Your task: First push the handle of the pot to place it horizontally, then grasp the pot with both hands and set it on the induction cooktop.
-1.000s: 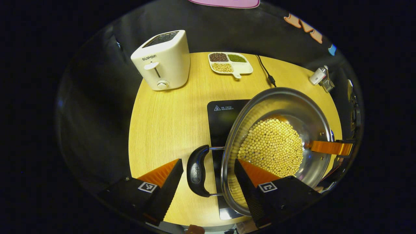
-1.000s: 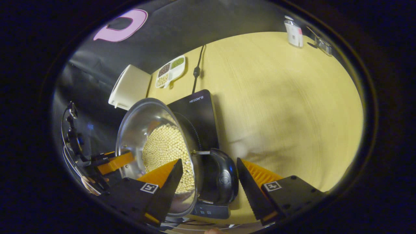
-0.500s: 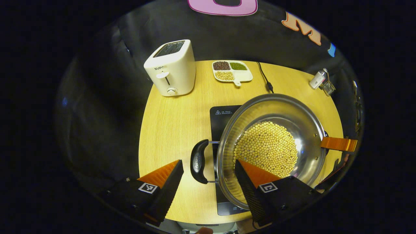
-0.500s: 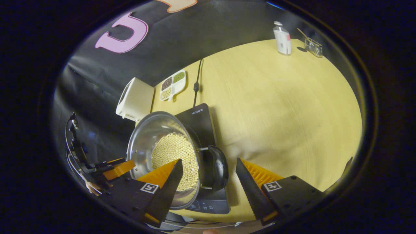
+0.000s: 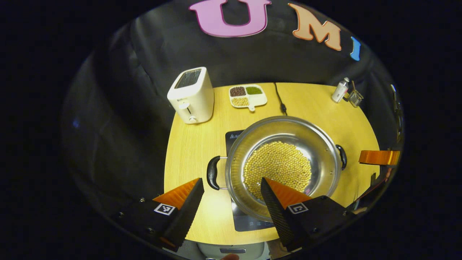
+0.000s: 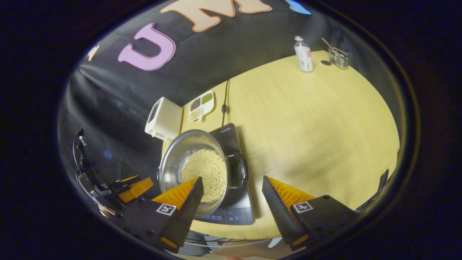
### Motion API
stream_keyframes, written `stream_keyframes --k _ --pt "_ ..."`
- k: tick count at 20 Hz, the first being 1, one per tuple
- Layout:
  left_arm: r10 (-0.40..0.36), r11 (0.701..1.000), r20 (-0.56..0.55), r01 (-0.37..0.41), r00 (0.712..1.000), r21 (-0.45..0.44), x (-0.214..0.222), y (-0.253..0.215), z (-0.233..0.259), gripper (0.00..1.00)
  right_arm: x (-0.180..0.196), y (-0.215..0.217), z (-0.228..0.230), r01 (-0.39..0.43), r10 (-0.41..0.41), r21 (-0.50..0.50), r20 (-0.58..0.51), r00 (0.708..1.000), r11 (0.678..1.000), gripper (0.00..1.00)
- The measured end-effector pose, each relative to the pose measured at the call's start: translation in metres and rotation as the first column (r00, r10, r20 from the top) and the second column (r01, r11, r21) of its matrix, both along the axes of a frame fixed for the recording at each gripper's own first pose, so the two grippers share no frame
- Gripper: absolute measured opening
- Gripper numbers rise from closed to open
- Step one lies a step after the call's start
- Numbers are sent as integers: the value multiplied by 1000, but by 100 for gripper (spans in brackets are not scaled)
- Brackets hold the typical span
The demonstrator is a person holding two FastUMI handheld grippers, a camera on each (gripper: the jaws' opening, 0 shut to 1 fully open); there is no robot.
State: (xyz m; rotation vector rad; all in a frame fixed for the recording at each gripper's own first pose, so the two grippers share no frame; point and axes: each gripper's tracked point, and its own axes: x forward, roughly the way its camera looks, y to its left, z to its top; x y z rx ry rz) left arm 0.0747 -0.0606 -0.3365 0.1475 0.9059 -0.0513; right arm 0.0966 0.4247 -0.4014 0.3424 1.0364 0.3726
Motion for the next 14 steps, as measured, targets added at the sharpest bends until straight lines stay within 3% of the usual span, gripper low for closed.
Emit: stream_keyframes --k 3,4,5,6,7,8,11,14 --pt "-4 1000 78 6 997 -31 -19 -42 34 97 -3 -27 26 -27 27 1 73 997 1000 93" --pt "4 999 101 1 995 -51 -26 -60 46 96 -5 -38 35 -44 44 -3 91 995 999 100" --pt "14 998 125 -5 992 -70 -32 -78 57 96 -6 -49 45 -66 67 -5 113 991 998 93" --pt "19 996 148 -6 989 -87 -37 -97 67 96 -4 -61 55 -89 89 -8 139 986 996 100" --pt "25 995 175 -7 984 -100 -41 -115 78 96 -3 -73 67 -106 107 -11 166 980 994 100" --pt "28 993 201 -4 979 -118 -45 -136 90 96 0 -87 79 -120 121 -14 196 973 993 93" --pt "43 982 264 8 963 -190 -55 -193 119 97 10 -134 116 -135 141 -41 303 942 990 93" --pt "63 980 347 8 936 -200 -58 -232 149 97 17 -180 161 -132 140 -49 416 899 990 92"
